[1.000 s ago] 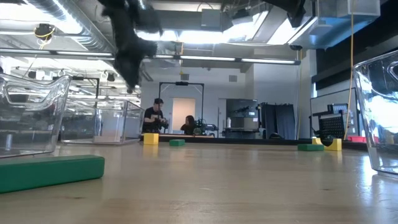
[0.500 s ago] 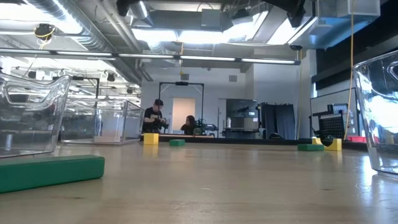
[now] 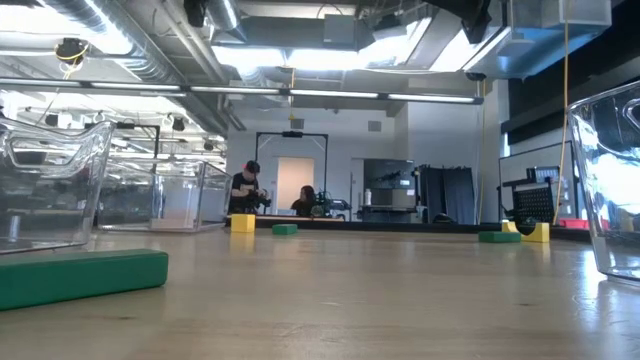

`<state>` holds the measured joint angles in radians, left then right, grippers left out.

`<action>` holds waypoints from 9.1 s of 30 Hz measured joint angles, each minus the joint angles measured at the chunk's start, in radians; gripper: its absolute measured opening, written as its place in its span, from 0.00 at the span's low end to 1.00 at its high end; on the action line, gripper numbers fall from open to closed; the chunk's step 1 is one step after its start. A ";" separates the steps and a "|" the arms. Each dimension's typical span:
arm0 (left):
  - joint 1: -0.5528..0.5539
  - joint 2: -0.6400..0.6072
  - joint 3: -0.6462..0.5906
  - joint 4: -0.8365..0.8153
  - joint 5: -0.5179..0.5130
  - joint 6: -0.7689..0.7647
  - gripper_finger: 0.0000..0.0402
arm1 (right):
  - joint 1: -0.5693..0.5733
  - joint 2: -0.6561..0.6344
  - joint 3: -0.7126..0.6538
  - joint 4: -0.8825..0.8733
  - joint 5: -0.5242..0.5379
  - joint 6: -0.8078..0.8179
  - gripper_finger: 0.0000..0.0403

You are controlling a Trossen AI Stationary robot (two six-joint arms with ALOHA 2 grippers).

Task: Sort & place blocks by color
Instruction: Put the right green block into the bottom right transparent bin

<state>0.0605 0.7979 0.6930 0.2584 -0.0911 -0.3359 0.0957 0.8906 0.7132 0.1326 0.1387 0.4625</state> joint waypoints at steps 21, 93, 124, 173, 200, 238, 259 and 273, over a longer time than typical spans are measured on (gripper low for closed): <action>0.000 0.000 0.002 0.001 -0.002 0.006 0.46 | 0.000 0.000 0.000 0.007 0.000 0.000 0.71; 0.000 0.000 0.003 0.005 -0.038 -0.002 0.46 | -0.279 0.607 -0.077 -0.750 0.222 0.913 0.71; 0.000 0.000 0.003 0.004 -0.038 0.006 0.46 | -0.278 0.607 -0.099 -0.767 0.286 1.311 0.34; 0.000 0.000 0.003 0.004 -0.057 0.006 0.46 | -0.031 0.030 -0.089 0.153 0.125 0.104 0.26; 0.000 0.000 0.003 0.004 -0.057 0.006 0.46 | -0.031 0.030 -0.089 0.138 0.093 0.078 0.26; 0.000 0.000 0.003 0.004 -0.057 0.006 0.46 | -0.011 0.033 0.033 -0.080 -0.151 0.166 0.26; 0.000 0.000 0.002 0.004 -0.057 0.006 0.46 | 0.615 0.208 0.160 -0.766 -0.330 0.804 0.26; 0.000 0.000 0.002 0.004 -0.057 0.006 0.46 | 0.751 0.355 -0.028 -0.774 -0.303 1.137 0.26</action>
<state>0.0605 0.7982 0.6952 0.2623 -0.1482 -0.3294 0.8469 1.2460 0.6850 -0.6419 -0.1641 1.5998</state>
